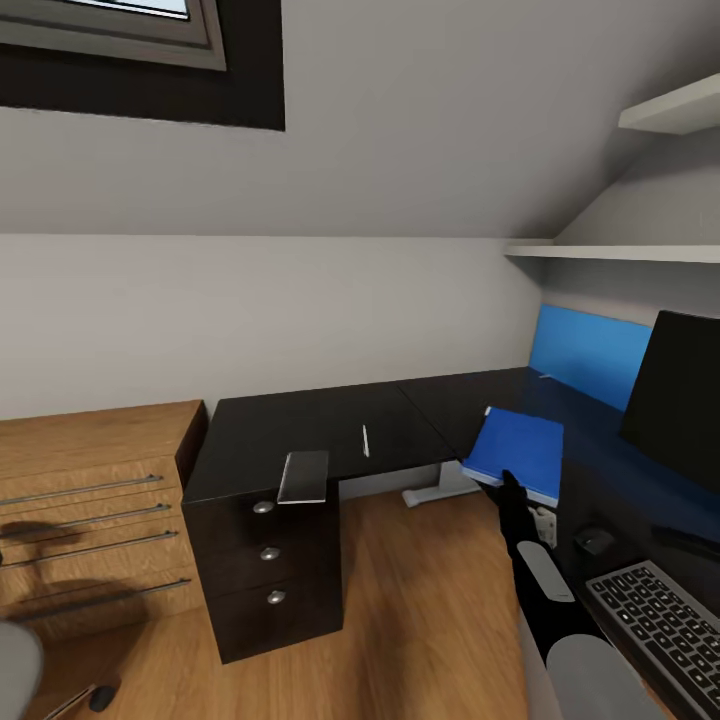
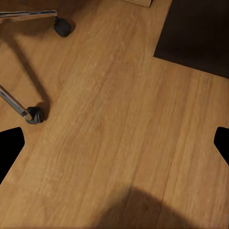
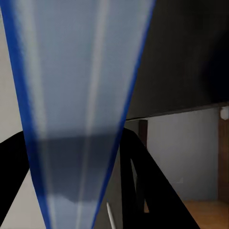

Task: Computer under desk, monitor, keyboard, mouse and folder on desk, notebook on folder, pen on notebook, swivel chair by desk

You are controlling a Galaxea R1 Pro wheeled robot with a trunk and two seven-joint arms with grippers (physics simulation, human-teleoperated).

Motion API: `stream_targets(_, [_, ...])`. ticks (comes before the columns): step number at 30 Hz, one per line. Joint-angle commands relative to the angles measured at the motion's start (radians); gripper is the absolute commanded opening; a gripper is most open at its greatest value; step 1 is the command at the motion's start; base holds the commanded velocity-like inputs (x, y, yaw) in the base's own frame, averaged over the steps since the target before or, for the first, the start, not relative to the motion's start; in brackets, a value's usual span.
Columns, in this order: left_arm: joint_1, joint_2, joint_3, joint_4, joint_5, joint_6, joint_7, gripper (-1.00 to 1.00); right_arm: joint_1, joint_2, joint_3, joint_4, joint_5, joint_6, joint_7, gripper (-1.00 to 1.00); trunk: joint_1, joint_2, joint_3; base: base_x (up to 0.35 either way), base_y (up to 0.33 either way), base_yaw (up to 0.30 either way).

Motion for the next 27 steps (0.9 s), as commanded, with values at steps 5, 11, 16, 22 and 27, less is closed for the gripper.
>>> stream_targets(5, [0.000, 0.000, -0.002, 0.000, 0.011, -0.005, 0.002, 1.00, -0.001, -0.010, -0.003, 0.003, -0.010, -0.029, 0.001, -1.00, 0.000, -0.001, -0.001, 0.072, -0.100, 0.000])
stream_targets(11, [0.000, 0.000, -0.003, 0.002, 0.011, -0.003, 0.002, 1.00, -0.001, -0.016, -0.003, 0.003, -0.010, -0.043, -0.027, -1.00, 0.000, -0.001, -0.001, 0.098, -0.102, 0.000])
stream_targets(16, [0.000, 0.000, -0.003, 0.001, 0.011, -0.003, 0.002, 1.00, -0.002, -0.016, -0.003, 0.003, -0.010, -0.061, -0.032, -1.00, 0.000, -0.001, -0.001, 0.024, -0.024, 0.000])
stream_targets(22, [0.000, 0.000, -0.003, 0.001, 0.011, -0.004, 0.002, 1.00, -0.002, -0.016, -0.003, 0.005, -0.009, -0.069, -0.073, -1.00, 0.000, -0.001, -0.001, 0.145, -0.134, 0.000])
stream_targets(27, [0.000, 0.000, -0.003, 0.000, 0.011, -0.005, 0.002, 1.00, -0.002, -0.017, -0.003, 0.005, -0.009, -0.095, -0.104, -1.00, 0.000, -0.001, -0.001, 0.030, -0.028, 0.000])
